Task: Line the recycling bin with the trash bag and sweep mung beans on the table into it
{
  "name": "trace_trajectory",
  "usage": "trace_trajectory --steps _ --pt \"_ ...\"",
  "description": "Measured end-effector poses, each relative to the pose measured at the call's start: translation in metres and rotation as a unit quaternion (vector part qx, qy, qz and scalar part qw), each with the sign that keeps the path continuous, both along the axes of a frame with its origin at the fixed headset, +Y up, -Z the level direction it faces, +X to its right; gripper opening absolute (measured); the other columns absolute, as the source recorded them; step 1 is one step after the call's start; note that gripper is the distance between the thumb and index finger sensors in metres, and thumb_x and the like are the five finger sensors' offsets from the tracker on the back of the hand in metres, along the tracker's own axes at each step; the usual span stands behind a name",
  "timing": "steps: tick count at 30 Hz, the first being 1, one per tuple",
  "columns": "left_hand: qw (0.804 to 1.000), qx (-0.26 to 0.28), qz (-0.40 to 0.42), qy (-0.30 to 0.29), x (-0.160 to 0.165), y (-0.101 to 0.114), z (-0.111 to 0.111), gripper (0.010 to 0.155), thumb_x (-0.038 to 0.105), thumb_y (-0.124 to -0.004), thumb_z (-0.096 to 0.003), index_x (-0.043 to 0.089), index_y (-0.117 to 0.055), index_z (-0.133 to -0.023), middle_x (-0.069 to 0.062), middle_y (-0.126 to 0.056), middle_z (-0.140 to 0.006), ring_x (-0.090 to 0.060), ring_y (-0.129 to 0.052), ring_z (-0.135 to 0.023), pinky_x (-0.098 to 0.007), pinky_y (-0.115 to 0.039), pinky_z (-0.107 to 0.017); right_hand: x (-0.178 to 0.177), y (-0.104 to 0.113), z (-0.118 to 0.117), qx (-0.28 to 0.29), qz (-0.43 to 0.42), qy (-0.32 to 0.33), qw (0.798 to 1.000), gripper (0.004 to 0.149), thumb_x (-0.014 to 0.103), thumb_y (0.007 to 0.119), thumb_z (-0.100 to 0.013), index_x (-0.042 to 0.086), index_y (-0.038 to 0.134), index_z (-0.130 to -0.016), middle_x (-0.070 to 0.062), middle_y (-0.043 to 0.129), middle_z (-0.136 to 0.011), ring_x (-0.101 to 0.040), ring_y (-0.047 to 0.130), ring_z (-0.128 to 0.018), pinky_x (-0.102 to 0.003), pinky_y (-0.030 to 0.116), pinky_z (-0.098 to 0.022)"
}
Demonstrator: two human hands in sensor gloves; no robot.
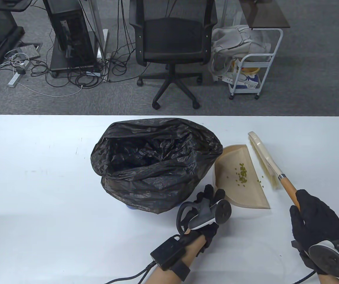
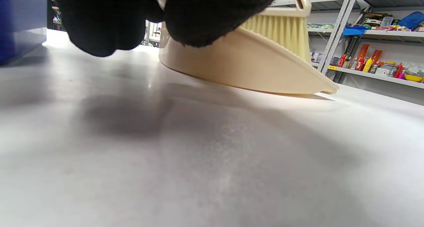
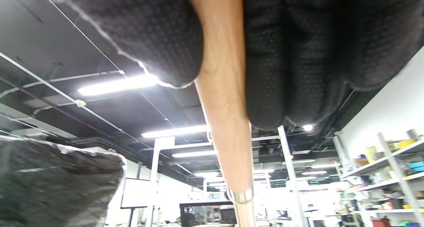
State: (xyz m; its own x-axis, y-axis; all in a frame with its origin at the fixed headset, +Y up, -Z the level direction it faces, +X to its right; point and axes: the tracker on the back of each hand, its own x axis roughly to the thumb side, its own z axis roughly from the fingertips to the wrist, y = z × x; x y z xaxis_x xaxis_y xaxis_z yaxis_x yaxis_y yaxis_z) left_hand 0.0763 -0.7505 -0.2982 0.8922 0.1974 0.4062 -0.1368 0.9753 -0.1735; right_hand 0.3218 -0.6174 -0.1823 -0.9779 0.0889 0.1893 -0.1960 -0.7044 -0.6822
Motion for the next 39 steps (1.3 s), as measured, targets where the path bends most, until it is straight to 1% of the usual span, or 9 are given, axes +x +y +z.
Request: trace_trajectory --steps 3,9,13,18,20,23,29,33,39 --pt "1.000 0.000 -0.001 0.000 0.000 0.000 0.000 0.072 0.004 -0.082 -0.0497 0.012 -0.050 -0.113 -0.035 -0.048 -0.117 -0.066 -0.072 -0.096 -0.067 -0.077 -0.065 0.004 -0.003 -0.004 -0.015 -0.005 -0.016 1.000 0.055 0.028 0.087 -0.044 -0.007 0.089 -0.087 -0.031 0.103 -0.066 -0.052 0.105 -0.057 -0.063 0.085 -0.041" --pt "1.000 -0.002 0.000 -0.001 -0.001 0.000 0.000 0.072 0.004 -0.082 -0.0495 0.012 -0.050 -0.113 -0.035 -0.048 -0.117 -0.066 -0.073 -0.096 -0.067 -0.077 -0.065 -0.002 -0.005 -0.003 -0.020 -0.015 0.019 1.000 0.055 0.027 0.087 -0.044 -0.006 0.088 -0.088 -0.031 0.102 -0.067 -0.052 0.105 -0.057 -0.063 0.085 -0.042" --pt "1.000 -0.001 0.000 -0.001 -0.001 0.000 0.000 0.072 0.004 -0.082 -0.0495 0.012 -0.050 -0.113 -0.035 -0.048 -0.117 -0.066 -0.073 -0.096 -0.067 -0.077 -0.065 -0.011 -0.006 0.000 -0.009 -0.013 0.063 0.998 0.055 0.027 0.086 -0.045 -0.006 0.088 -0.089 -0.031 0.102 -0.067 -0.052 0.104 -0.058 -0.063 0.085 -0.042" --pt "1.000 0.000 0.000 0.000 -0.001 0.000 0.000 0.072 0.004 -0.082 -0.0494 0.012 -0.050 -0.113 -0.035 -0.048 -0.117 -0.066 -0.073 -0.095 -0.067 -0.077 -0.065 -0.015 -0.003 0.005 0.018 -0.002 0.091 0.996 0.055 0.027 0.085 -0.045 -0.003 0.086 -0.090 -0.030 0.101 -0.071 -0.051 0.103 -0.061 -0.062 0.084 -0.045" --pt "1.000 0.001 0.000 -0.001 -0.001 0.000 0.001 0.072 0.004 -0.082 -0.0494 0.012 -0.050 -0.113 -0.035 -0.048 -0.117 -0.066 -0.073 -0.095 -0.067 -0.077 -0.065 -0.012 0.000 0.007 0.025 -0.011 0.088 0.996 0.055 0.028 0.085 -0.045 -0.003 0.086 -0.090 -0.029 0.101 -0.070 -0.051 0.103 -0.061 -0.062 0.084 -0.045" --pt "1.000 0.001 0.000 0.000 -0.001 0.000 0.001 0.072 0.004 -0.082 -0.0494 0.012 -0.050 -0.113 -0.035 -0.048 -0.117 -0.066 -0.073 -0.095 -0.067 -0.077 -0.065 -0.007 0.002 0.007 0.022 -0.009 0.057 0.998 0.055 0.027 0.086 -0.045 -0.004 0.087 -0.090 -0.030 0.101 -0.070 -0.051 0.103 -0.061 -0.063 0.084 -0.044" --pt "1.000 0.001 -0.001 0.000 -0.001 0.000 0.001 0.072 0.004 -0.082 -0.0494 0.012 -0.050 -0.113 -0.036 -0.048 -0.117 -0.066 -0.073 -0.095 -0.067 -0.077 -0.065 -0.001 -0.005 -0.003 -0.006 0.004 -0.005 1.000 0.054 0.027 0.087 -0.045 -0.006 0.088 -0.089 -0.031 0.102 -0.068 -0.052 0.104 -0.059 -0.063 0.084 -0.043" --pt "1.000 0.002 -0.002 0.001 -0.001 0.000 0.001 0.072 0.004 -0.082 -0.0493 0.013 -0.050 -0.113 -0.035 -0.048 -0.117 -0.066 -0.073 -0.095 -0.067 -0.077 -0.065 -0.005 -0.010 -0.005 -0.021 -0.017 0.025 0.999 0.054 0.027 0.086 -0.045 -0.005 0.087 -0.089 -0.031 0.101 -0.068 -0.052 0.104 -0.059 -0.063 0.084 -0.043" --pt "1.000 0.002 -0.001 0.001 -0.001 0.000 0.001 0.072 0.004 -0.082 -0.0493 0.013 -0.050 -0.113 -0.035 -0.048 -0.117 -0.066 -0.073 -0.095 -0.067 -0.077 -0.065 -0.023 -0.014 -0.002 -0.004 0.016 0.069 0.997 0.054 0.027 0.086 -0.045 -0.004 0.086 -0.090 -0.030 0.101 -0.070 -0.052 0.103 -0.061 -0.063 0.084 -0.044"
